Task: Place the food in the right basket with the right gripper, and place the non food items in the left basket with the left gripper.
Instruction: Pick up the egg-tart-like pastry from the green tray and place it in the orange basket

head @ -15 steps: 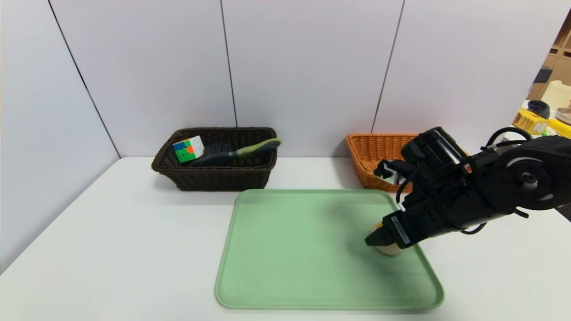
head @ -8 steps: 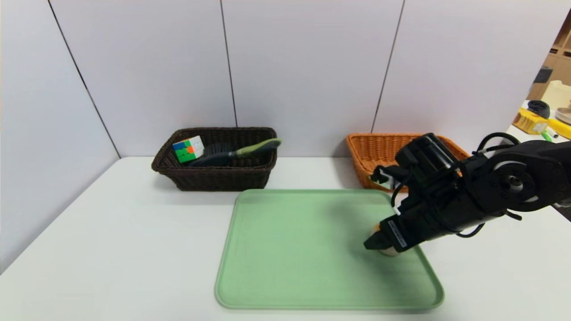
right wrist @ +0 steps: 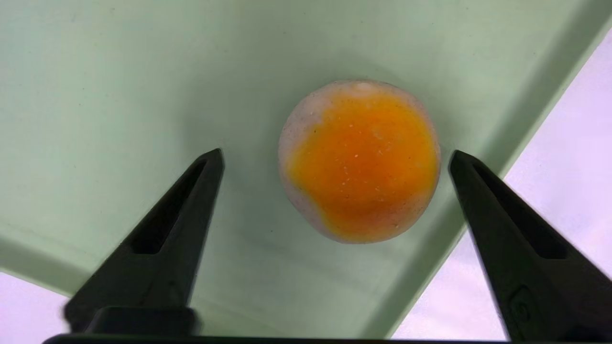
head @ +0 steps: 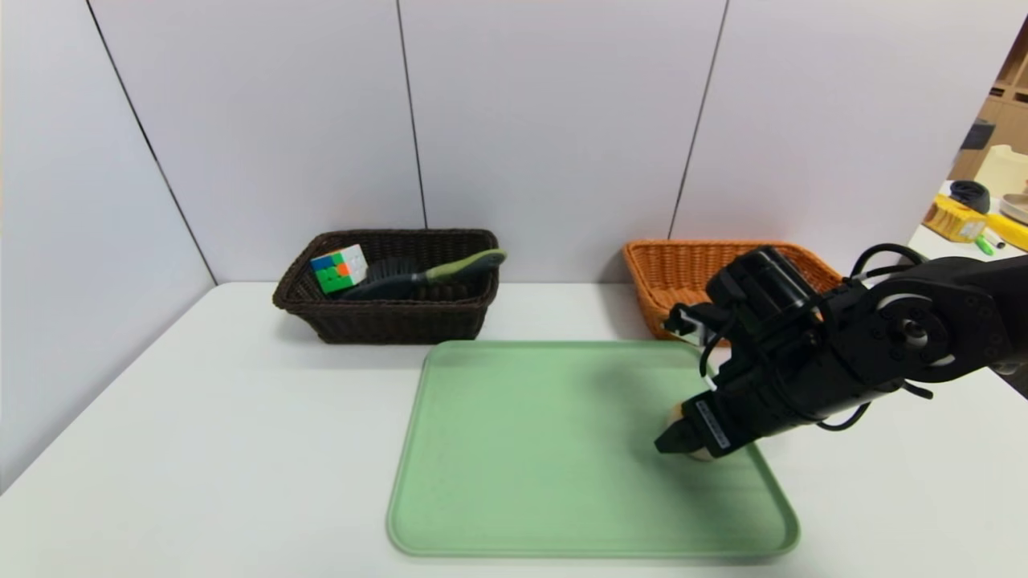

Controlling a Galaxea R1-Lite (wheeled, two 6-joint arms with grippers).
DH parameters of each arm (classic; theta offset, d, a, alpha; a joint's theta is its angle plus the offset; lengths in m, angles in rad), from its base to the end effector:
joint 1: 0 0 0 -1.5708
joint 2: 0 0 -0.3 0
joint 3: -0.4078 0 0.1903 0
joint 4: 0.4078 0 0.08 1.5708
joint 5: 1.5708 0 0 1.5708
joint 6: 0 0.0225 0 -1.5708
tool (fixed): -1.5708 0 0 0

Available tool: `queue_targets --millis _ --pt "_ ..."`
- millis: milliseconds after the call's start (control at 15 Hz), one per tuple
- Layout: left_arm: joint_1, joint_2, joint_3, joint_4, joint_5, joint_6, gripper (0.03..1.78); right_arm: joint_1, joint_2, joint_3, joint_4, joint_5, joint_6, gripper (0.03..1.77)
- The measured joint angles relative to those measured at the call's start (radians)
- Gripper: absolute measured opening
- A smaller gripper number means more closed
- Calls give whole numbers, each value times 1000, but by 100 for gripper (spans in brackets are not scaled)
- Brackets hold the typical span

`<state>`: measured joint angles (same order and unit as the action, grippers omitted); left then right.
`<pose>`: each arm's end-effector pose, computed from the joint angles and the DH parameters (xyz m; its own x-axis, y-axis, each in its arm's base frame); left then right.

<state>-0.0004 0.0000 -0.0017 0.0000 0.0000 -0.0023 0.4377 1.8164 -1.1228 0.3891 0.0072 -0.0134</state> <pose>-0.0229 0.0000 0.0759 1.0000 -0.0004 0.0017 0.0004 1.0000 -0.0023 0.2749 0.1288 0.1468 0.4217 0.2053 -0.8832 -0.4376 0.8992 0.0001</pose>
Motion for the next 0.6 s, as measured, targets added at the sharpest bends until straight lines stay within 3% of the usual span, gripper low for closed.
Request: queue_targets --millis 200,400,467,533,600 --pt "0 0 0 0 0 0 169 -2 6 5 1 -1 -2 107" --pt "0 0 0 0 0 0 169 -3 13 7 -6 0 -6 78" --pt "0 0 0 0 0 -1 169 -3 14 7 -7 0 -6 52" --pt "0 0 0 0 0 0 169 -4 14 5 -7 0 -6 9" --pt "0 0 0 0 0 0 169 -3 13 2 -1 0 -6 7"
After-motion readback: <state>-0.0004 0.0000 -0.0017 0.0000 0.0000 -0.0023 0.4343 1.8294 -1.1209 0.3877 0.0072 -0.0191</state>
